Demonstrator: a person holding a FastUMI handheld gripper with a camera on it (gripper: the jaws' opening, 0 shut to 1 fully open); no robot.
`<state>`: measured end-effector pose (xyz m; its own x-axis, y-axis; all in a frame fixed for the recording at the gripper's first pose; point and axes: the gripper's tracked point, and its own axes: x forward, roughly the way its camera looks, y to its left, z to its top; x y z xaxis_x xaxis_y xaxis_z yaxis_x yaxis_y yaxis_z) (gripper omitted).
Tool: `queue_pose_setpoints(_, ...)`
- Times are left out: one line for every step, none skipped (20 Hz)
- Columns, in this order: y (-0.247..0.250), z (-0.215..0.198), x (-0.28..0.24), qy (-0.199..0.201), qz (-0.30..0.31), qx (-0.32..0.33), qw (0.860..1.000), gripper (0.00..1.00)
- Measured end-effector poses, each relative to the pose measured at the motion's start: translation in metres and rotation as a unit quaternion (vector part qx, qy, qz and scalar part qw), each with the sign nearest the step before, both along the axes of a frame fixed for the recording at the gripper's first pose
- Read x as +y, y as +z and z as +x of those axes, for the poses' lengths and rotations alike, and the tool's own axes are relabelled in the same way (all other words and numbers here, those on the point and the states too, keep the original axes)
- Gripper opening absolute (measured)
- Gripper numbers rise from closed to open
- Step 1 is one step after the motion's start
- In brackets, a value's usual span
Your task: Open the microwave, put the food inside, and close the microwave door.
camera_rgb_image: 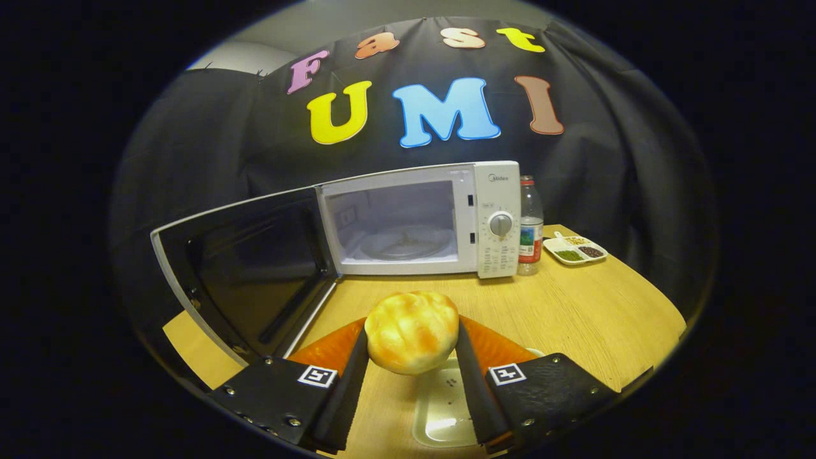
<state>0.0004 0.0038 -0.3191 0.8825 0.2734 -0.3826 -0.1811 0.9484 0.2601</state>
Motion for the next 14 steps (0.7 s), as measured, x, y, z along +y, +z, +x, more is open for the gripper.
queue_pose_setpoints(0.007, 0.01, 0.006, 0.004, 0.006, -0.002, 1.0, 0.72)
queue_pose_setpoints(0.013, 0.019, 0.013, 0.008, 0.01, -0.006, 1.0, 0.72)
queue_pose_setpoints(0.017, 0.029, 0.019, 0.011, 0.012, -0.006, 1.0, 0.72)
queue_pose_setpoints(0.017, 0.04, 0.028, 0.017, 0.014, -0.005, 1.0, 0.72)
queue_pose_setpoints(0.017, 0.051, 0.034, 0.021, 0.015, -0.002, 1.0, 0.72)
queue_pose_setpoints(0.017, 0.063, 0.039, 0.023, 0.015, -0.002, 1.0, 0.72)
queue_pose_setpoints(0.017, 0.076, 0.043, 0.021, 0.013, -0.004, 1.0, 0.72)
queue_pose_setpoints(0.016, 0.089, 0.047, 0.018, 0.011, -0.007, 1.0, 0.72)
queue_pose_setpoints(0.015, 0.102, 0.053, 0.017, 0.011, -0.009, 1.0, 0.72)
queue_pose_setpoints(0.011, 0.114, 0.059, 0.019, 0.014, -0.009, 1.0, 0.71)
queue_pose_setpoints(0.008, 0.125, 0.065, 0.021, 0.021, -0.008, 1.0, 0.72)
queue_pose_setpoints(0.006, 0.136, 0.07, 0.019, 0.03, -0.008, 0.999, 0.72)
queue_pose_setpoints(0.004, 0.149, 0.072, 0.012, 0.041, -0.008, 0.999, 0.72)
queue_pose_setpoints(0.003, 0.162, 0.074, -0.001, 0.052, -0.012, 0.999, 0.72)
